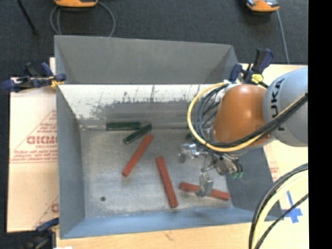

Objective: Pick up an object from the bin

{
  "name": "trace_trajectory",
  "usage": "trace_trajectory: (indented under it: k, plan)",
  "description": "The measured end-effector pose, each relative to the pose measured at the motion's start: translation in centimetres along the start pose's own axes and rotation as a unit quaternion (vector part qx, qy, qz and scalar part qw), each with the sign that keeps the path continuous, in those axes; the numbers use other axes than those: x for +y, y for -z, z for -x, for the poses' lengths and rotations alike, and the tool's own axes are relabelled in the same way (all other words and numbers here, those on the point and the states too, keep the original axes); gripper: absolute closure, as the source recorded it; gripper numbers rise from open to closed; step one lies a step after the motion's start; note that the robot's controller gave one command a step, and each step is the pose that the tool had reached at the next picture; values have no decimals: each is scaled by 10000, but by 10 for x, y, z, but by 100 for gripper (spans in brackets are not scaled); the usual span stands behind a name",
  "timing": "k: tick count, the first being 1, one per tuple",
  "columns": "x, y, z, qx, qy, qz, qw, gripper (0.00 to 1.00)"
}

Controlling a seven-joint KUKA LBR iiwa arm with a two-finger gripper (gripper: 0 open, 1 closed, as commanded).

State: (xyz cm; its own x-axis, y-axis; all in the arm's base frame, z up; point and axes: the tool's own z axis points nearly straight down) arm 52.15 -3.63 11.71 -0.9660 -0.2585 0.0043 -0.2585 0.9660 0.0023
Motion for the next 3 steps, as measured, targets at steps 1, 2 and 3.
trace_trajectory:
  k: [1, 2, 3]
  plan:
    - [-31, -50, -30, -14, 219, -12, 9998, 0]
    - [-30, -47, -27, -41, 235, -21, 9997, 100]
    - [-31, 104, -22, -73, 527, -41, 9986, 100]
